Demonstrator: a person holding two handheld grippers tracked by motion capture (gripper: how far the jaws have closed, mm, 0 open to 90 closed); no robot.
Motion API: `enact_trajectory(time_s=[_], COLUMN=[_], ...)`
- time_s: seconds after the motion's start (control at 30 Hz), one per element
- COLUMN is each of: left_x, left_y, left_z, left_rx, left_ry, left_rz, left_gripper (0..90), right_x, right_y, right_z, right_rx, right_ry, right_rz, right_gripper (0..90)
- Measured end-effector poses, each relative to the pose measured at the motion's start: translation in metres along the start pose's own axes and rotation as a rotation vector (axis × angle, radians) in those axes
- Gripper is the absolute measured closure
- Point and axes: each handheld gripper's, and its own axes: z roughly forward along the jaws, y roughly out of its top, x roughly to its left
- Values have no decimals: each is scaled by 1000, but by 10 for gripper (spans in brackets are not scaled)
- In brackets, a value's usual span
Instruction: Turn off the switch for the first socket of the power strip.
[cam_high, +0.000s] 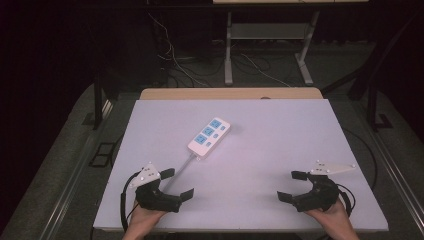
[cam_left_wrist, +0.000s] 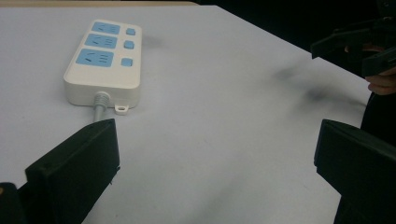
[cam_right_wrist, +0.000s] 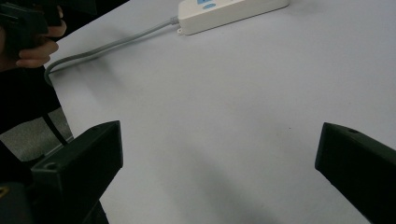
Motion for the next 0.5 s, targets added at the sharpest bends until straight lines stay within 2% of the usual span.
enact_trajectory(time_s=[0.2, 0.27, 0.5], left_x=[-5, -6, -12], left_y=[3, 6, 20], left_z=[1, 2, 5], left_rx=[27, 39, 66], left_ry=[0, -13, -24], left_rz=[19, 14, 40], left_gripper=[0, 0, 0], right_x=[0, 1, 1], right_y=[-1, -1, -1], right_z=[1, 2, 2], right_rx=[10, 12, 15], right_ry=[4, 6, 4], right_rz=[-1, -2, -5], right_gripper=[6, 6, 6])
